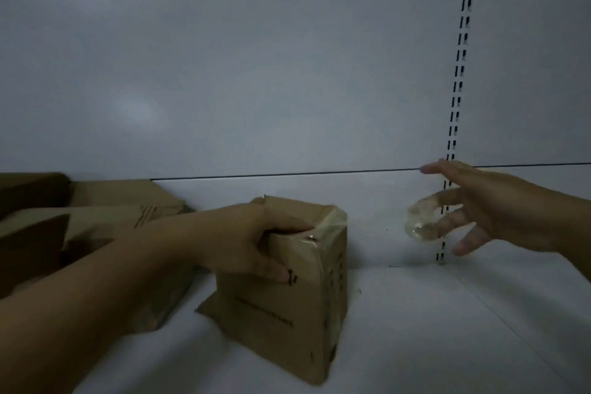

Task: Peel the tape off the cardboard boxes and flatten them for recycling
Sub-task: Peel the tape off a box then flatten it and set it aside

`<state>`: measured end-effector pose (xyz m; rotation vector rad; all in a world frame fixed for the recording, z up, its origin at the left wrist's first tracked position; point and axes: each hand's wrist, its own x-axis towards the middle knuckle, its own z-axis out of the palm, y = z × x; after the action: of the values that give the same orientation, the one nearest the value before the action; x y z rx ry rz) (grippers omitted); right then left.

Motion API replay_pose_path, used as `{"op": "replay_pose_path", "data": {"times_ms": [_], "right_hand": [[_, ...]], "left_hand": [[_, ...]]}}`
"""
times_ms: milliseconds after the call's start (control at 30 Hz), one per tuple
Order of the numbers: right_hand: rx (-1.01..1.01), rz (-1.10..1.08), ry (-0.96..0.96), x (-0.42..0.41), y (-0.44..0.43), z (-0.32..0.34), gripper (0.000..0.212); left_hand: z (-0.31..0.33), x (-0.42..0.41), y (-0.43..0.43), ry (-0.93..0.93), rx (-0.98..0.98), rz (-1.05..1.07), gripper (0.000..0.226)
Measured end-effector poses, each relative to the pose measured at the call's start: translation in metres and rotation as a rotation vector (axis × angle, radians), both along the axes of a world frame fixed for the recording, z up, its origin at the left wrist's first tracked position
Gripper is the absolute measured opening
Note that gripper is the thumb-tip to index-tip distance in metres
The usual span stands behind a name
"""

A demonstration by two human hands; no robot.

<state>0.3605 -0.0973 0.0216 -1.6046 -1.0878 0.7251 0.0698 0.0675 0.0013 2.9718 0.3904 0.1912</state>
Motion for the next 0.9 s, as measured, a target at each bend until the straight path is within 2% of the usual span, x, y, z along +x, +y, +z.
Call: {"op": "replay_pose_path", "data": {"times_ms": [33, 100, 200, 333, 433, 633, 733, 833, 900], "right_hand": [[-0.061, -0.019, -0.002, 0.003, 0.0, -0.001, 0.047], [-0.113, -0.139, -0.198, 0.01, 0.005, -0.007, 0.041], [0.084, -0.206, -0.589, -0.005, 0.017, -0.009, 0.01], [0.398, 0.138, -0.959, -0.062, 0.027, 0.005, 0.01], [0.362, 0.361, -1.188, -0.087, 0.042, 0.006, 0.017], [0.098, 0.415, -1.305, -0.103, 0.054, 0.016, 0.027], [-0.055, 0.471, -1.27, -0.109, 0.058, 0.021, 0.019], [-0.113, 0.492, -1.247, -0.115, 0.062, 0.029, 0.004], [-0.158, 0.523, -1.262, -0.117, 0.066, 0.034, 0.005]], "left_hand": [[0.016, 0.022, 0.001, -0.033, -0.016, -0.014, 0.063], [0.017, 0.026, -0.003, -0.039, -0.005, 0.015, 0.067], [0.001, 0.02, -0.006, -0.104, 0.03, 0.037, 0.068], [-0.009, 0.024, 0.003, -0.153, 0.092, 0.124, 0.069], [-0.011, 0.027, 0.004, -0.133, 0.127, 0.132, 0.07], [-0.011, 0.029, 0.008, -0.137, 0.153, 0.132, 0.064], [-0.013, 0.029, 0.008, -0.134, 0.155, 0.131, 0.058], [-0.013, 0.031, 0.008, -0.113, 0.183, 0.144, 0.063], [-0.012, 0.031, 0.007, -0.085, 0.188, 0.147, 0.064]]}}
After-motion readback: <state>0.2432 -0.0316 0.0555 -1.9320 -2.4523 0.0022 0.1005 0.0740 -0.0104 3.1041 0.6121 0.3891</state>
